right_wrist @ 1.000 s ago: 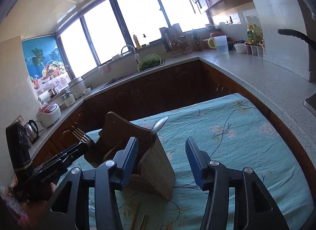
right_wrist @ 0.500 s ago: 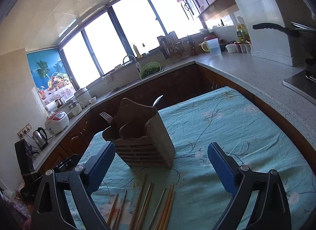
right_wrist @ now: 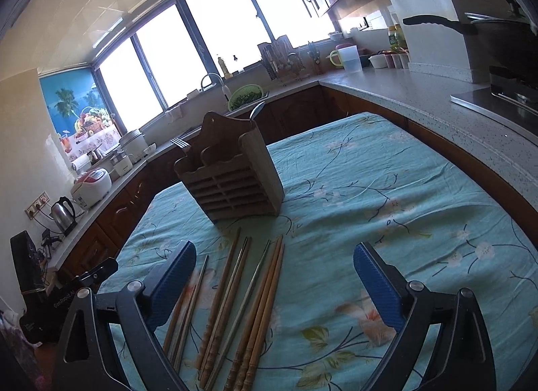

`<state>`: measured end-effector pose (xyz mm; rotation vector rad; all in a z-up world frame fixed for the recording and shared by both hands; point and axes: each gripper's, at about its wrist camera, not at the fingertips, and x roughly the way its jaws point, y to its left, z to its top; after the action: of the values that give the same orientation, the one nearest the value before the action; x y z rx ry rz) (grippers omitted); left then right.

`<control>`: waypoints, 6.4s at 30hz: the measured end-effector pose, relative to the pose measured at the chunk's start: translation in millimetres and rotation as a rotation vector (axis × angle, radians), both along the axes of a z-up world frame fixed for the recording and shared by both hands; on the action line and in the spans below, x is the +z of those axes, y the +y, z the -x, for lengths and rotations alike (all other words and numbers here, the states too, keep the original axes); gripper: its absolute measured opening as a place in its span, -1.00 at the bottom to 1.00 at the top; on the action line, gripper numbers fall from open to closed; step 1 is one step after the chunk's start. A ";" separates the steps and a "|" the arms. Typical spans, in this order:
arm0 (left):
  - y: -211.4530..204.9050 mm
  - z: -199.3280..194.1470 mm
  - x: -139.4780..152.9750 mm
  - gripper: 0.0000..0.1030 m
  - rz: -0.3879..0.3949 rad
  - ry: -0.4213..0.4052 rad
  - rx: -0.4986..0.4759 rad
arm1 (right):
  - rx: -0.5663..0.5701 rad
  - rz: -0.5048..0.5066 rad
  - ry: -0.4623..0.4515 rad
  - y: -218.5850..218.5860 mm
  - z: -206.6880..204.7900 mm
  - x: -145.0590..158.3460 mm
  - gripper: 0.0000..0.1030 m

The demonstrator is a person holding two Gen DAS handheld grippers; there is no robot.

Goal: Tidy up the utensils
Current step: 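Move both grippers back over the wooden chopsticks on the cloth, then grasp a wooden chopstick with the left gripper while the right gripper grasps another, then carry both chopsticks to the caddy and lower them into its slots, then open both grippers to release the chopsticks into the caddy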

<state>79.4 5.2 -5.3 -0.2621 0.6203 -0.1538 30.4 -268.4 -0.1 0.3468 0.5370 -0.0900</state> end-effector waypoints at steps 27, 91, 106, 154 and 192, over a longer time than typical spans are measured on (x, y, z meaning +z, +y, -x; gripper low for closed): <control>-18.3 -33.9 -14.4 0.03 -0.049 0.172 -0.048 | 0.118 0.019 0.133 30.5 -43.0 -23.3 -0.14; -35.8 -110.6 -22.9 -0.95 -0.041 0.236 -0.193 | 0.198 0.021 0.248 28.4 -112.2 -28.4 -0.89; 0.9 -29.9 82.8 -0.94 0.037 -0.012 -0.233 | 0.205 0.016 -0.007 26.4 -59.2 79.3 -0.90; -32.1 -183.5 87.0 -0.95 0.076 -0.411 0.048 | 0.026 0.130 -0.270 -5.4 -186.8 144.0 -0.90; -20.0 -190.8 47.6 0.32 0.052 -0.270 0.042 | 0.011 0.030 -0.247 -25.3 -154.6 104.2 0.66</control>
<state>270.2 -14.9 42.4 -0.2989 0.3434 -0.1622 185.0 -293.7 104.1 0.3207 0.2929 -0.0434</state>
